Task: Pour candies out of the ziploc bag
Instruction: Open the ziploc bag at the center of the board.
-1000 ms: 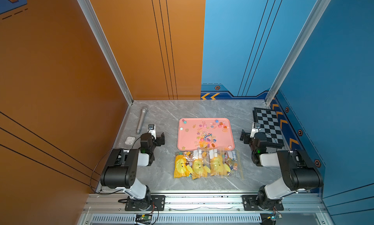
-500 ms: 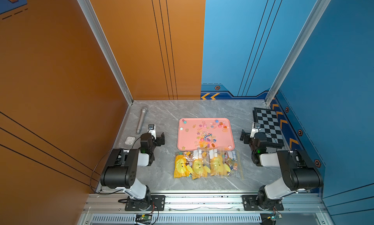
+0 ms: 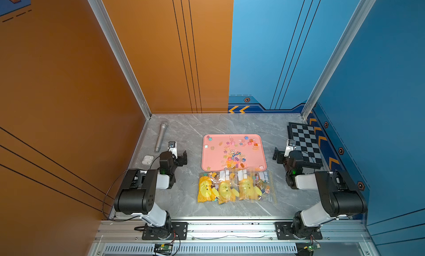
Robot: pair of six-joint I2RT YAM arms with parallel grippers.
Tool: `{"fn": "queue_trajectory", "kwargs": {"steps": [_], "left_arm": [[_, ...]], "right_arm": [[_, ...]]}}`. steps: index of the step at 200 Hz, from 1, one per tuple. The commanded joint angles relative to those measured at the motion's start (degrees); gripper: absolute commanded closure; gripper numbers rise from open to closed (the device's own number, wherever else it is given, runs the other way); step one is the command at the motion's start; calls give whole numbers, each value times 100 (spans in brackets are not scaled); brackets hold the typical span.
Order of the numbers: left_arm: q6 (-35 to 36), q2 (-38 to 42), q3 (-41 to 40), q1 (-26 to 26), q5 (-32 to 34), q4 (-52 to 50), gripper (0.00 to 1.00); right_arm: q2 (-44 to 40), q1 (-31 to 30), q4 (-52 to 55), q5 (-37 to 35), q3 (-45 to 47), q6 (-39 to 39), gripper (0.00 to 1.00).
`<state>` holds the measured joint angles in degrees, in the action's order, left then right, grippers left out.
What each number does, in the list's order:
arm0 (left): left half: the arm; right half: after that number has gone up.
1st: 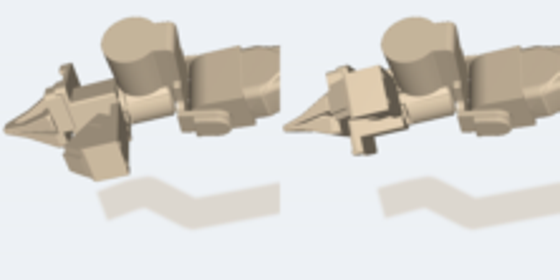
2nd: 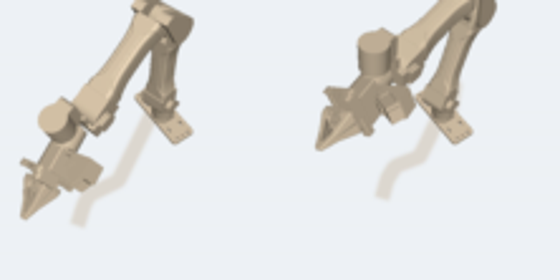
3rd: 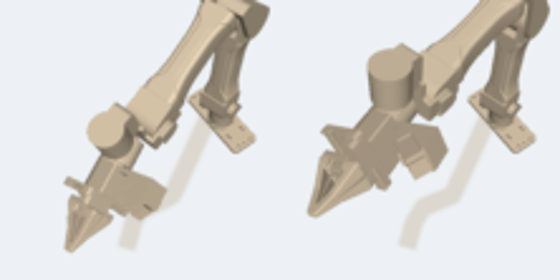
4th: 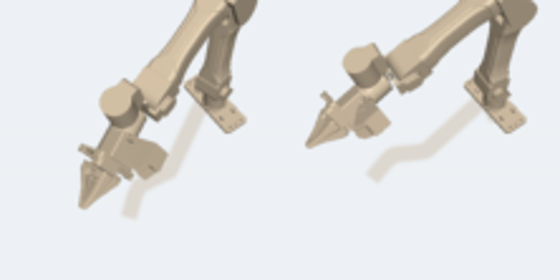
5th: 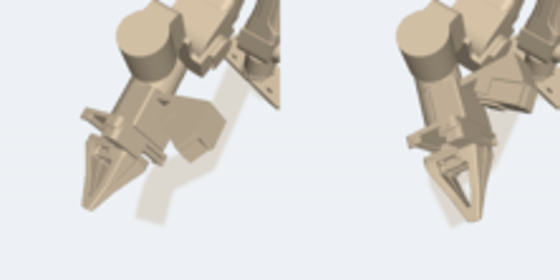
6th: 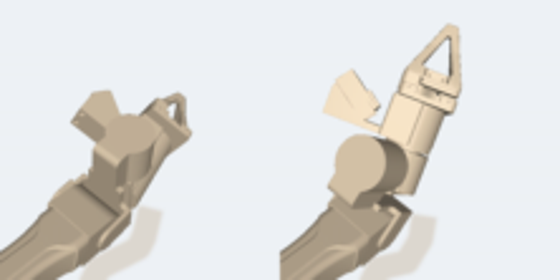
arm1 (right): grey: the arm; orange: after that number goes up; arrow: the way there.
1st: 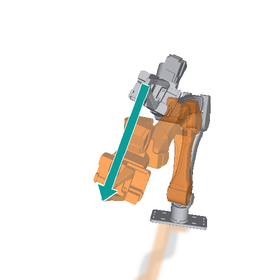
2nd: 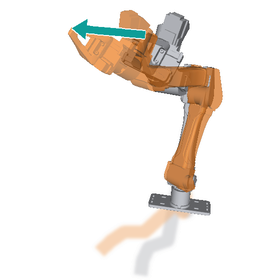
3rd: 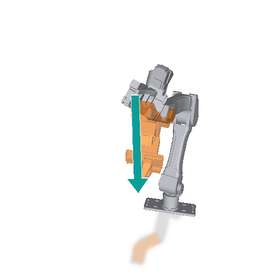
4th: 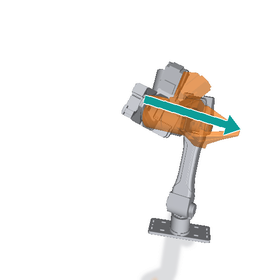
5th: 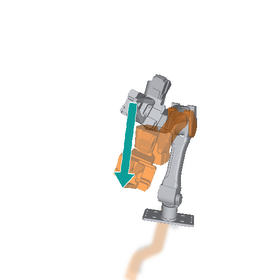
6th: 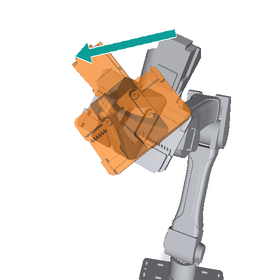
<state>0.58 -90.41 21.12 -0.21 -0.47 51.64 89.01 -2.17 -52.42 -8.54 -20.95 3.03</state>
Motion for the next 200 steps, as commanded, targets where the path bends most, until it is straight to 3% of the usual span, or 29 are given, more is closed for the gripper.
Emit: {"fn": "queue_trajectory", "kwargs": {"steps": [1, 148, 171, 200], "left_arm": [[35, 100, 70, 21, 65, 59, 2], [43, 94, 91, 21, 74, 57, 2], [47, 102, 76, 21, 82, 58, 2], [192, 574, 107, 275, 699, -354, 2]], "right_arm": [[-51, 28, 92, 89, -59, 17, 0], [-51, 39, 92, 121, -48, 14, 0], [-74, -15, -311, 184, 152, -100, 0], [-868, -84, 188, 90, 234, -148, 0]]}}
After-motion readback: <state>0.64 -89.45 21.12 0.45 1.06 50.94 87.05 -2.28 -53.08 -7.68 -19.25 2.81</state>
